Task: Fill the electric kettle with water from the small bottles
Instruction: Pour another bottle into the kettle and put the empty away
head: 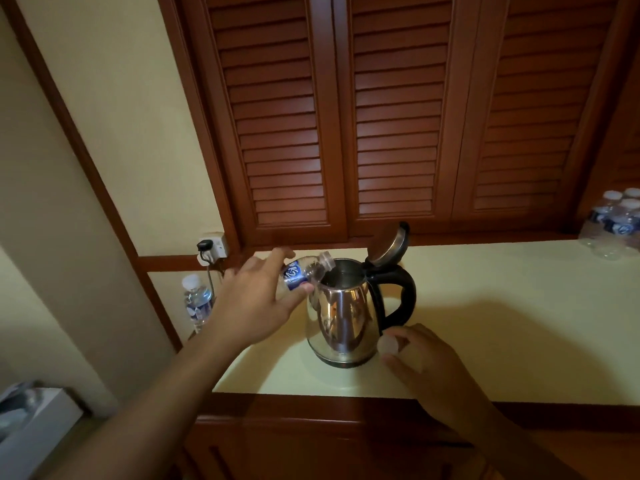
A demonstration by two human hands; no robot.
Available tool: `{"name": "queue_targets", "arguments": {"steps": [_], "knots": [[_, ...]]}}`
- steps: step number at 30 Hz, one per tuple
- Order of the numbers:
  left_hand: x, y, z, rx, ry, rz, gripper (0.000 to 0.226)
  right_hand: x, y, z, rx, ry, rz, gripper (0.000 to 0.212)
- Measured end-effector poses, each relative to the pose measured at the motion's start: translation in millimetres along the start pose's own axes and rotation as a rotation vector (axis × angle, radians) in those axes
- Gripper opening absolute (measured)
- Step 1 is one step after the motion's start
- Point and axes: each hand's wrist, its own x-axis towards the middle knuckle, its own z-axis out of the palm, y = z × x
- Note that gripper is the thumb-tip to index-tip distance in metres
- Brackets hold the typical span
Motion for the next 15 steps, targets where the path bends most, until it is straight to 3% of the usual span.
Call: {"name": "queue_targets", "arguments": {"steps": [3, 5, 12, 15], "knots": [[-46.0, 7.5, 3.9, -0.407, 0.043, -0.048, 0.043, 3.9, -36.7, -16.7, 0.056, -0.053, -0.006, 0.019], [-75.7, 14.6, 3.4, -0.557, 0.042, -0.044, 0.037, 9.8, -55.7, -26.0, 0.069, -0.101, -0.028, 0.021], [-119.7, 14.5, -3.9, -0.593, 0.007, -0.036, 0.041, 35.3, -94.6, -41.4, -0.053, -0.286, -0.174, 0.04], [-125.1, 12.8, -12.3, -0.607, 0.004, -0.033, 0.036, 37.1, -102.6, -42.8, -0.051, -0.325, -0.239, 0.037]]}}
